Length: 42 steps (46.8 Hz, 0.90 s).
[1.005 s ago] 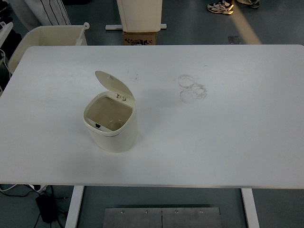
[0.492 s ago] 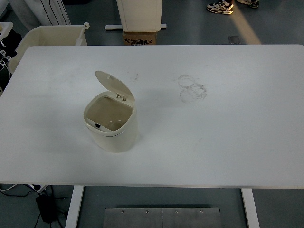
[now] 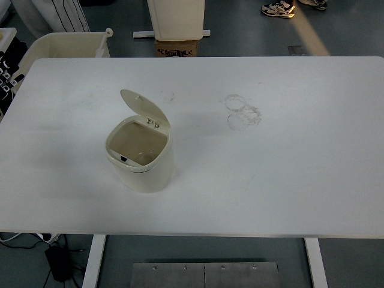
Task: Open trash can
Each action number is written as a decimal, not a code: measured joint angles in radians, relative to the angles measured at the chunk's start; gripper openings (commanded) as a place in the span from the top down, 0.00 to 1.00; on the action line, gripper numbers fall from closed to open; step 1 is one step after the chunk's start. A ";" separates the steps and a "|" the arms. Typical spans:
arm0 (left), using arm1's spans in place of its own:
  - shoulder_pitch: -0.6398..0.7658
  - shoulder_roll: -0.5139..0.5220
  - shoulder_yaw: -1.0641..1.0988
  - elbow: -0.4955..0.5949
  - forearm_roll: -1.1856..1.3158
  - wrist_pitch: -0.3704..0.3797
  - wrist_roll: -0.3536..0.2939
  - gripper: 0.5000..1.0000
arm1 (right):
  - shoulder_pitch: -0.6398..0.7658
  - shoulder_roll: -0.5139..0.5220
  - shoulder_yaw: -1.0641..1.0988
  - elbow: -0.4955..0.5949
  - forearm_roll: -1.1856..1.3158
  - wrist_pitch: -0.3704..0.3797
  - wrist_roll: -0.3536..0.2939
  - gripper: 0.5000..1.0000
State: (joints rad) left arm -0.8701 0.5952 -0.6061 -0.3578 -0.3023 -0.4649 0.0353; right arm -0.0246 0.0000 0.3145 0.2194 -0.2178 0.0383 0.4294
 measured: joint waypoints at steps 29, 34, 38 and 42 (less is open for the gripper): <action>0.000 -0.013 0.000 -0.001 0.002 0.003 -0.041 0.00 | 0.000 0.000 0.000 -0.002 0.000 0.000 0.000 0.02; 0.000 -0.015 0.000 -0.001 0.002 0.003 -0.042 0.00 | 0.000 0.000 0.000 -0.001 0.000 0.000 0.000 0.02; 0.000 -0.015 0.001 -0.001 0.002 0.003 -0.042 0.00 | 0.000 0.000 0.000 -0.002 0.000 0.000 0.000 0.02; 0.000 -0.015 0.001 -0.001 0.003 0.003 -0.042 0.00 | 0.000 0.000 0.000 -0.002 0.000 0.000 0.001 0.02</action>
State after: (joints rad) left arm -0.8698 0.5798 -0.6046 -0.3587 -0.2995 -0.4617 -0.0062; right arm -0.0246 0.0000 0.3145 0.2178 -0.2178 0.0383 0.4305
